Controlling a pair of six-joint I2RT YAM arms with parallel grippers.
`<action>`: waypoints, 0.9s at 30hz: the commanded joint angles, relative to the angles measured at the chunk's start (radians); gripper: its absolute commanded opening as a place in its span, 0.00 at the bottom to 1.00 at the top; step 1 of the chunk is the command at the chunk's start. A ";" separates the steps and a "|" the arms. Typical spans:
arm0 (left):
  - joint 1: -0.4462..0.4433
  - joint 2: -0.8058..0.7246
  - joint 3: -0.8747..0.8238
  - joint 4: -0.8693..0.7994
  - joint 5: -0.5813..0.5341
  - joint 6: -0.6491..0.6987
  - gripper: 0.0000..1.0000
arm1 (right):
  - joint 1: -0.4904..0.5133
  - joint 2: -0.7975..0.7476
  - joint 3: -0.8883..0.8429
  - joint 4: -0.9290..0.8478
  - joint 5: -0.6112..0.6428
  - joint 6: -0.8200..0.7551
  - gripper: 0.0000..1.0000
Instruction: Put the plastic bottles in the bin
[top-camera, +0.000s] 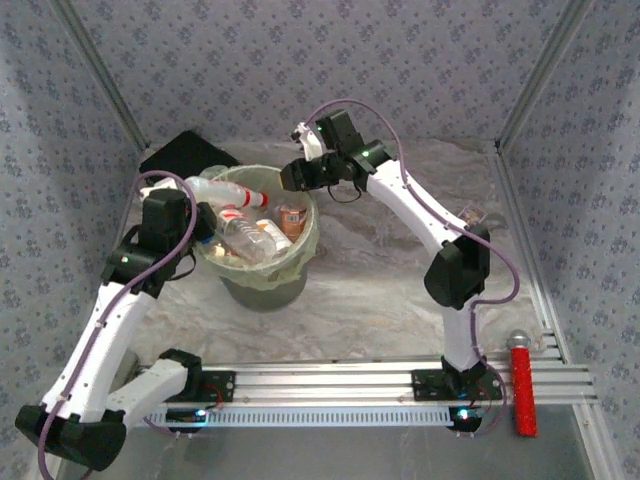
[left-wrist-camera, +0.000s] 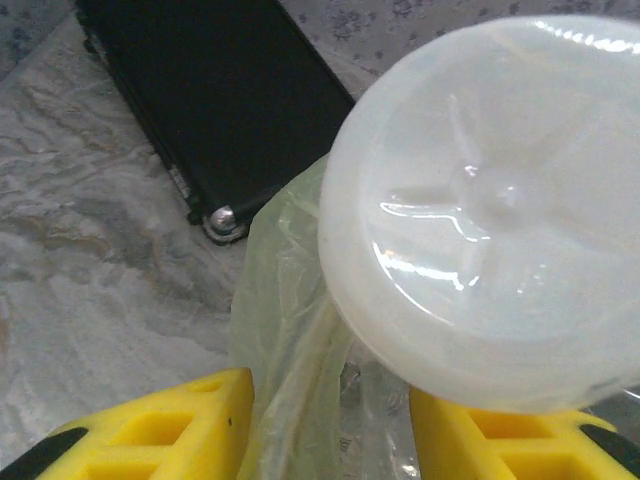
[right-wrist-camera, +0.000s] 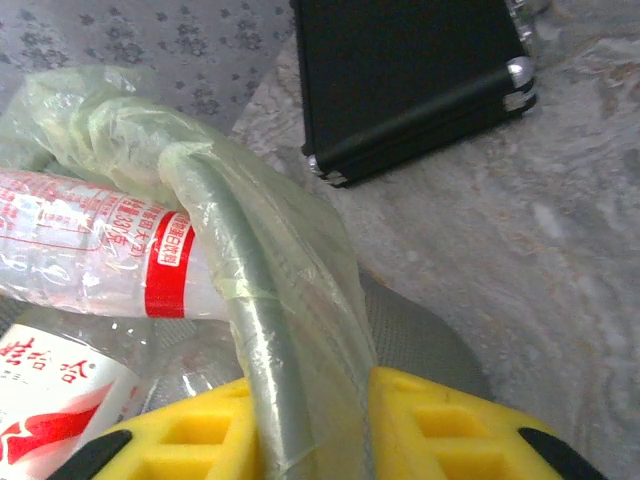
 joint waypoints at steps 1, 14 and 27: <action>0.003 0.042 -0.016 0.061 0.097 -0.016 0.45 | -0.053 -0.069 -0.017 -0.083 0.123 -0.051 0.27; -0.181 0.462 0.171 0.360 0.148 -0.029 0.43 | -0.248 -0.344 -0.301 -0.087 0.280 -0.056 0.24; -0.204 0.534 0.392 0.295 0.146 0.094 0.48 | -0.302 -0.465 -0.202 -0.199 0.258 -0.129 0.57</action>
